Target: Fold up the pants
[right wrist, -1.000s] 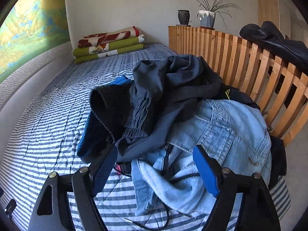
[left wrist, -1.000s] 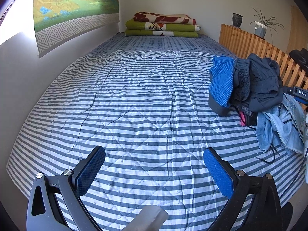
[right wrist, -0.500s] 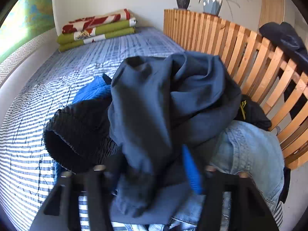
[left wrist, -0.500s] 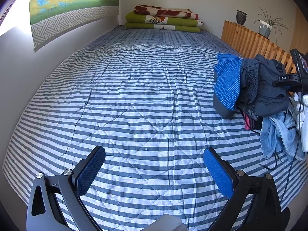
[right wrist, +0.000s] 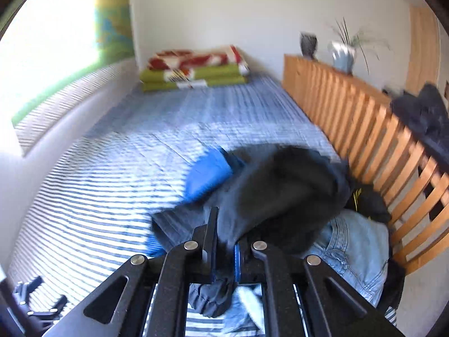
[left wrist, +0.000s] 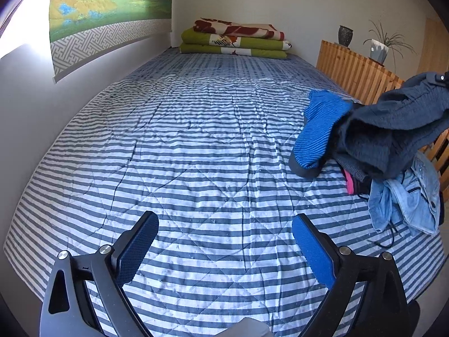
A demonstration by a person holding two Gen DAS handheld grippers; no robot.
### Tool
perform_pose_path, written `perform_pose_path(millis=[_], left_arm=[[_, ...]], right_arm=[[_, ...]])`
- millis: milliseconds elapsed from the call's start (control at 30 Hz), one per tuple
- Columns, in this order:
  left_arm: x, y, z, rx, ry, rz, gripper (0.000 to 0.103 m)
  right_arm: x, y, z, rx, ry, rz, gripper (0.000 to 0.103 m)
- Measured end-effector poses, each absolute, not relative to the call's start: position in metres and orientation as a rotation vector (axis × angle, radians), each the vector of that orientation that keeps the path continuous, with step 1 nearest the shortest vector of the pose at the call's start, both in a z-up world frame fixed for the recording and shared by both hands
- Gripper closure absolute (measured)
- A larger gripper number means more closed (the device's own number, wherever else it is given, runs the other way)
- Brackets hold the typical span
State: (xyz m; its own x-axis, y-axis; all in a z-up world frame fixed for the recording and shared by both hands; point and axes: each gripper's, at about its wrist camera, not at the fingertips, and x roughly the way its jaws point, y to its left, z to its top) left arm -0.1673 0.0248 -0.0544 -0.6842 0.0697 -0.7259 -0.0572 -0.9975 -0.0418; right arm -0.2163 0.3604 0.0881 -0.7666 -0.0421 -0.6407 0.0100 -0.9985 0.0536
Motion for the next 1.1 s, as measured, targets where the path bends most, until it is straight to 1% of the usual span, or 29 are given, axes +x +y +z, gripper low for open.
perform_pose_path(millis=[167,267,367,500,600,633,667,767,800,833,867,933,1100], left_arm=[[-0.140,-0.010,-0.039,-1.180,-0.092,2.855,0.005],[-0.124,-0.034,-0.033,-1.173,-0.126,2.877,0.005],[-0.108,-0.063,-0.024,-1.166,-0.157,2.904,0.005],[-0.086,-0.109,-0.010,-1.132,-0.187,3.003,0.005],[-0.077,-0.148,-0.004,-1.147,-0.267,3.051,0.005],[-0.075,-0.160,-0.004,-1.155,-0.300,3.057,0.005],[-0.073,-0.169,-0.005,-1.157,-0.330,3.063,0.005],[-0.070,-0.197,-0.010,-1.167,-0.409,3.072,0.005],[-0.071,-0.203,-0.013,-1.181,-0.429,3.054,0.005],[-0.074,-0.206,-0.018,-1.203,-0.442,3.029,0.005],[-0.077,-0.205,-0.024,-1.227,-0.445,3.007,0.005],[-0.084,-0.198,-0.035,-1.268,-0.417,2.971,0.005],[-0.104,-0.147,-0.066,-1.337,-0.341,2.858,0.005]], right_arm=[[-0.177,0.302,0.150,0.861,-0.003,-2.889,0.096],[-0.164,0.262,0.176,0.789,0.088,-2.852,0.096],[-0.170,0.211,0.192,0.769,0.120,-2.766,0.096],[-0.172,0.132,0.195,0.769,0.156,-2.608,0.096],[-0.184,0.063,0.174,0.868,0.236,-2.428,0.095],[-0.191,0.047,0.163,0.917,0.253,-2.391,0.093],[-0.198,0.035,0.149,0.976,0.259,-2.363,0.087],[-0.214,0.031,0.112,1.104,0.205,-2.316,0.079],[-0.215,0.036,0.102,1.102,0.208,-2.341,0.075],[-0.215,0.044,0.094,1.097,0.228,-2.376,0.067],[-0.215,0.054,0.085,1.095,0.239,-2.406,0.062],[-0.217,0.084,0.067,1.131,0.208,-2.427,0.062],[-0.216,0.198,0.008,1.303,0.033,-2.491,0.061]])
